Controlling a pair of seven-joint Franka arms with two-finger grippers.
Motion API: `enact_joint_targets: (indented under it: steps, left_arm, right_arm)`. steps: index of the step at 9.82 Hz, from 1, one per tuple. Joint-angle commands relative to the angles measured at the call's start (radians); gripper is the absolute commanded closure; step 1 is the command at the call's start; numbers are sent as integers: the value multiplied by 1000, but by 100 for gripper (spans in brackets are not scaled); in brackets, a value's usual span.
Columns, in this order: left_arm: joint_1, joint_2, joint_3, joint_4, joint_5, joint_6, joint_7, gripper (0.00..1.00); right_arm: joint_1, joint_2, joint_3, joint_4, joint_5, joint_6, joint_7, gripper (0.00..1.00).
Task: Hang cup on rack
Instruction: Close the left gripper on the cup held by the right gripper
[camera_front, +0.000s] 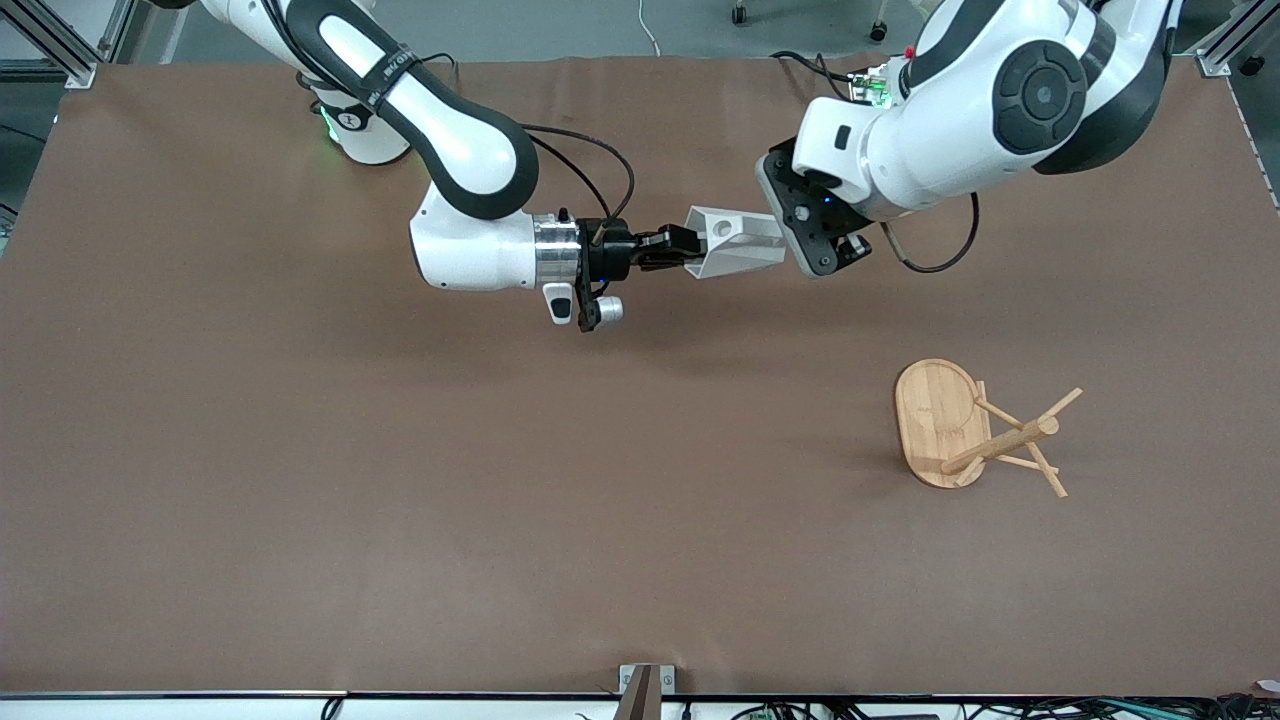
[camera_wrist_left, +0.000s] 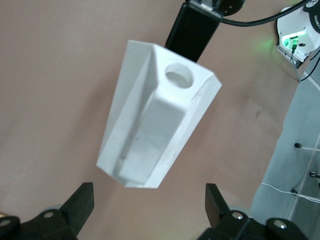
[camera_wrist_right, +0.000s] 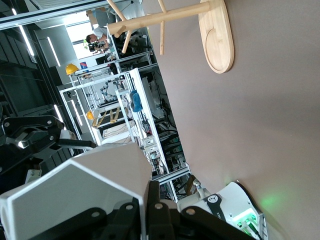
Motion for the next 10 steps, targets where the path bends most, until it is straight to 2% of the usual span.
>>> enact_joint_targets:
  steps: [1, 4, 10]
  left_arm:
    - [7, 24, -3, -38, 0, 58, 43, 3]
    - [4, 28, -8, -64, 2, 125, 52, 3]
    - [10, 28, -43, -95, -1, 133, 75, 3]
  right_arm:
    - [-6, -7, 14, -6, 33, 11, 5, 100]
    - [-6, -9, 14, -6, 33, 11, 6, 99]
    - [-13, -14, 33, -11, 34, 14, 6, 99]
